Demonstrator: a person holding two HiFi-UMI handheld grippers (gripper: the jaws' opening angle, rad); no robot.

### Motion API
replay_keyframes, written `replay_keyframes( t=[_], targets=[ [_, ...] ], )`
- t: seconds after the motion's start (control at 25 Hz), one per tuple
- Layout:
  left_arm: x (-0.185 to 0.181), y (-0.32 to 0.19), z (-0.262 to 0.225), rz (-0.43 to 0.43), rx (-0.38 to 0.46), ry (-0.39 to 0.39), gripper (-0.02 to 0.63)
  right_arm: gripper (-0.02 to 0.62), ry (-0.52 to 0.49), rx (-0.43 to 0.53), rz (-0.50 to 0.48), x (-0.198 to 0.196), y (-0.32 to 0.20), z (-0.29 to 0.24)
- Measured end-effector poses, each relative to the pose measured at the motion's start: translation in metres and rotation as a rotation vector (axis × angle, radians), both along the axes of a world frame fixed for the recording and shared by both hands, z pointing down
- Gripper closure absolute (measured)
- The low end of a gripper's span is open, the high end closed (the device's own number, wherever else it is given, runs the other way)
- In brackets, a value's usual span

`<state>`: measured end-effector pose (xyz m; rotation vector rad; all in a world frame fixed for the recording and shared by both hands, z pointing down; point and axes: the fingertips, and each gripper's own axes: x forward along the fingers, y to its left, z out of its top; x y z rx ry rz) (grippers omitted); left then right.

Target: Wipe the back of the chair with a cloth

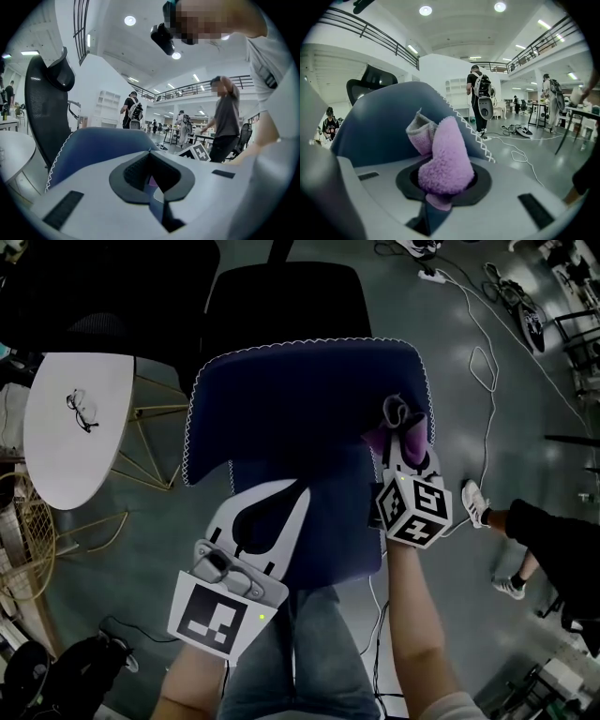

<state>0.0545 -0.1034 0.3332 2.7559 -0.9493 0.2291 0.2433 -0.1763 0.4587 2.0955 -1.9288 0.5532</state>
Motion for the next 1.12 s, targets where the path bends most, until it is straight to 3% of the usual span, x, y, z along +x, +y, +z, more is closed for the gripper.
replay_keyframes(
  t=[0.52,1.12],
  targets=[
    [0.02,0.012,-0.005,0.046,0.013,-0.01,0.594,0.518,-0.007,0.007,0.06,0.029,0.025,-0.004],
    [0.019,0.01,0.014,0.045,0.008,-0.004,0.594,0.518,0.031,0.054,0.032,0.022,0.02,0.006]
  ],
)
